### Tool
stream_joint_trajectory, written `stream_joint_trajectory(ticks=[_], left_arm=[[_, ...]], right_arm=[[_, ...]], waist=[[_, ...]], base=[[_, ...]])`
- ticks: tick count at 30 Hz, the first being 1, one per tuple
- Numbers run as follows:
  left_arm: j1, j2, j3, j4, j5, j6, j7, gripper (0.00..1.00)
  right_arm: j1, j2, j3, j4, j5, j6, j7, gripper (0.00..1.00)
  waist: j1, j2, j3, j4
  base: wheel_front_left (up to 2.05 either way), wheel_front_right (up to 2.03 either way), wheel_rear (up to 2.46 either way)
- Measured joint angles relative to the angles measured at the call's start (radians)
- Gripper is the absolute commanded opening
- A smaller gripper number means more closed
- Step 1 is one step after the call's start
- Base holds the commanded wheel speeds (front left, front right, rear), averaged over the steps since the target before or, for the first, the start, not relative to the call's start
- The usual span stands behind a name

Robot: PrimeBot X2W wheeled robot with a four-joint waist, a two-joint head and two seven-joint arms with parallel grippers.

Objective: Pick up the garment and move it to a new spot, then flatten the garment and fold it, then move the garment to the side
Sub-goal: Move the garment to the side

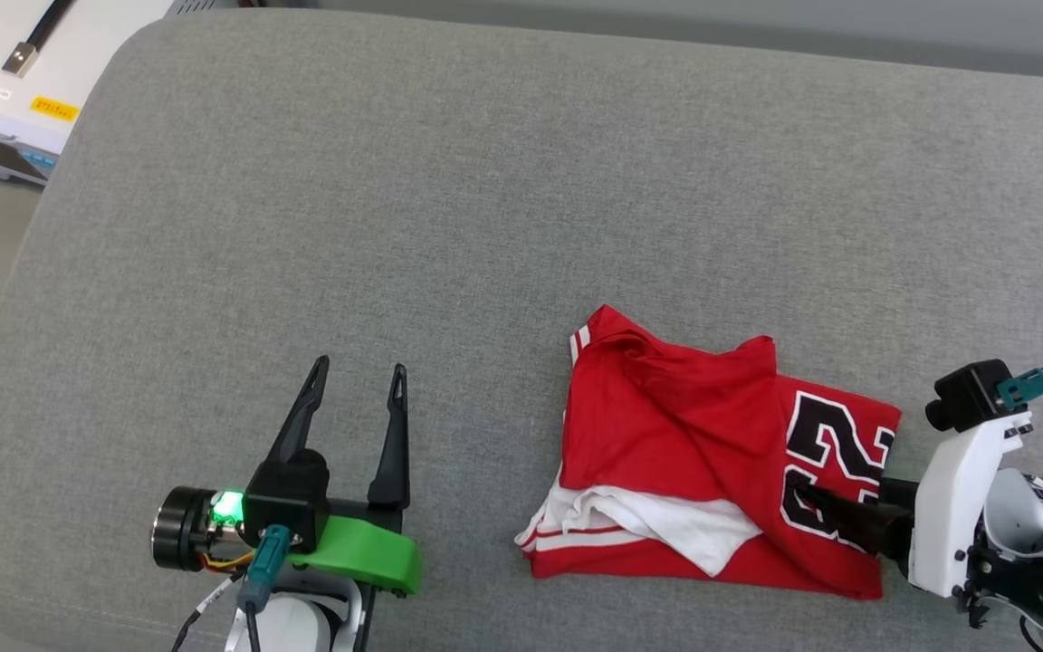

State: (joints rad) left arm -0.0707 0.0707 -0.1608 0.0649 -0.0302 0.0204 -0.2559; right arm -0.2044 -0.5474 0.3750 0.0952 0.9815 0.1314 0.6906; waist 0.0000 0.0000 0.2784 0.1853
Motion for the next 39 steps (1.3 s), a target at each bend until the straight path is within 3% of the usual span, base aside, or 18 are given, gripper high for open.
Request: stream_joint_trajectory(ticks=[6, 7, 8, 16, 23, 32, 39], left_arm=[[-0.008, -0.002, 0.0, 0.001, 0.0, 0.0, 0.0, 1.0], [-0.008, -0.002, 0.0, 0.002, 0.0, 0.0, 0.0, 1.0], [-0.008, -0.002, 0.0, 0.004, 0.0, 0.0, 0.0, 1.0], [-0.007, -0.004, 0.002, 0.016, 0.0, 0.001, 0.0, 1.0], [0.004, -0.006, 0.006, 0.018, -0.002, 0.002, 0.0, 1.0], [0.024, -0.007, 0.016, 0.01, -0.005, 0.001, 0.0, 1.0], [0.021, 0.0, 0.03, -0.007, -0.003, 0.0, 0.0, 1.0]], right_arm=[[-0.016, -0.006, 0.047, 0.021, 0.002, 0.001, -0.049, 1.0], [-0.018, -0.009, 0.054, 0.023, 0.002, 0.001, -0.064, 0.24], [-0.02, -0.011, 0.06, 0.025, 0.005, 0.001, -0.075, 0.0], [-0.044, -0.032, 0.104, 0.012, 0.006, 0.001, -0.18, 0.0], [-0.09, -0.113, 0.126, -0.04, -0.076, 0.0, -0.258, 0.0], [-0.148, -0.245, 0.146, -0.121, -0.203, 0.0, -0.274, 0.0], [-0.179, -0.283, 0.105, -0.145, -0.223, 0.0, -0.283, 0.0]], waist=[[0.0, 0.0, 0.016, 0.013], [0.0, 0.0, 0.016, 0.013], [0.0, 0.0, 0.014, 0.013], [0.0, 0.0, -0.013, 0.0], [0.0, 0.0, -0.047, -0.029], [0.0, 0.0, -0.068, -0.122], [0.0, 0.0, -0.061, -0.217]], base=[[0.0, 0.0, 0.0], [0.0, 0.0, 0.0], [0.0, 0.0, 0.0], [0.0, 0.0, 0.0], [0.0, 0.0, 0.0], [0.0, 0.0, 0.0], [0.0, 0.0, 0.0]])
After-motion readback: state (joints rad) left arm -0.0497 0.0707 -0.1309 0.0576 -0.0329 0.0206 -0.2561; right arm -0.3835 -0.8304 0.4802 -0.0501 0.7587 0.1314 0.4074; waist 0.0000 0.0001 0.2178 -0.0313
